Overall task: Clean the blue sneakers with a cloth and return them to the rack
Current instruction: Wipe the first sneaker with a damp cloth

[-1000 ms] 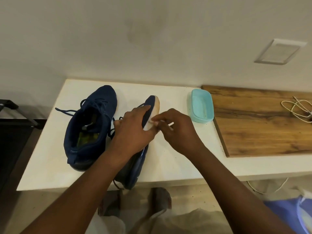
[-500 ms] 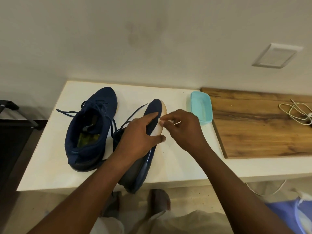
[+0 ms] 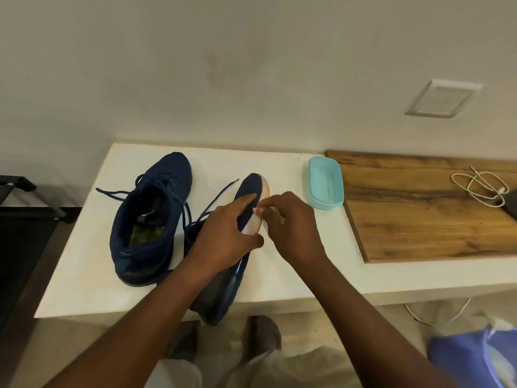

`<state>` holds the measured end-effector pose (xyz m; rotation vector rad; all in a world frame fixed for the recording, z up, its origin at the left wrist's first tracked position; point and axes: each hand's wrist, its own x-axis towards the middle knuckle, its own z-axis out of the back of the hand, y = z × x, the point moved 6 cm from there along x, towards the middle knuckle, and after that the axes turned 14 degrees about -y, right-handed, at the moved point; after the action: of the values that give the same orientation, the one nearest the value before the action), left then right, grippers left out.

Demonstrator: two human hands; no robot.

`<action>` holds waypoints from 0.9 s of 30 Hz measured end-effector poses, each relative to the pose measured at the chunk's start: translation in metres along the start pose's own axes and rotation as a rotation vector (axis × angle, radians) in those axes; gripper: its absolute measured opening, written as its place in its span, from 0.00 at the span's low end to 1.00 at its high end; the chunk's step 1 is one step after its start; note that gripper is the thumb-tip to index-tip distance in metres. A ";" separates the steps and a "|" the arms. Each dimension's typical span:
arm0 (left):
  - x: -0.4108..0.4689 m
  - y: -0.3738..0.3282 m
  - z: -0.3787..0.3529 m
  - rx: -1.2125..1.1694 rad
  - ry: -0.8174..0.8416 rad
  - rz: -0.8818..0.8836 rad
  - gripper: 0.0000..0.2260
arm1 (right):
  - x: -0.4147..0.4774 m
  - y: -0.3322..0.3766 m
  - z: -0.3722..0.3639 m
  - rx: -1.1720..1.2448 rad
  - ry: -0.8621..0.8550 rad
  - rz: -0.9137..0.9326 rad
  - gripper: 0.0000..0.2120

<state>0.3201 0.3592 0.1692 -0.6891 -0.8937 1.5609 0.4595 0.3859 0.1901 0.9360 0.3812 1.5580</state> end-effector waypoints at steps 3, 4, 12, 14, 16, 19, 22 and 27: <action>-0.006 -0.001 0.002 0.013 0.016 0.005 0.38 | 0.026 0.002 -0.007 -0.026 -0.046 -0.036 0.08; -0.009 -0.001 0.002 0.005 0.021 0.007 0.38 | 0.032 0.000 -0.010 -0.042 -0.050 -0.049 0.08; -0.016 0.014 0.002 -0.006 0.009 0.029 0.40 | -0.028 0.018 0.005 -0.024 0.120 -0.056 0.07; -0.014 0.011 0.001 0.031 -0.003 0.013 0.40 | -0.032 0.020 0.004 -0.021 0.123 -0.051 0.07; -0.013 0.007 0.001 0.104 -0.038 -0.022 0.39 | -0.018 0.020 0.003 -0.008 0.042 -0.027 0.07; -0.011 0.007 0.002 0.168 -0.062 -0.040 0.37 | 0.013 0.010 -0.005 -0.030 -0.034 -0.025 0.07; -0.007 0.009 0.003 0.224 -0.053 -0.025 0.37 | 0.026 -0.001 -0.009 -0.013 -0.042 -0.057 0.05; -0.002 0.008 0.003 0.259 -0.072 -0.023 0.36 | 0.028 -0.016 0.005 0.253 -0.012 -0.398 0.05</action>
<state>0.3140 0.3565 0.1643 -0.4386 -0.7317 1.6529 0.4751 0.4146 0.1918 0.9916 0.7232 1.1568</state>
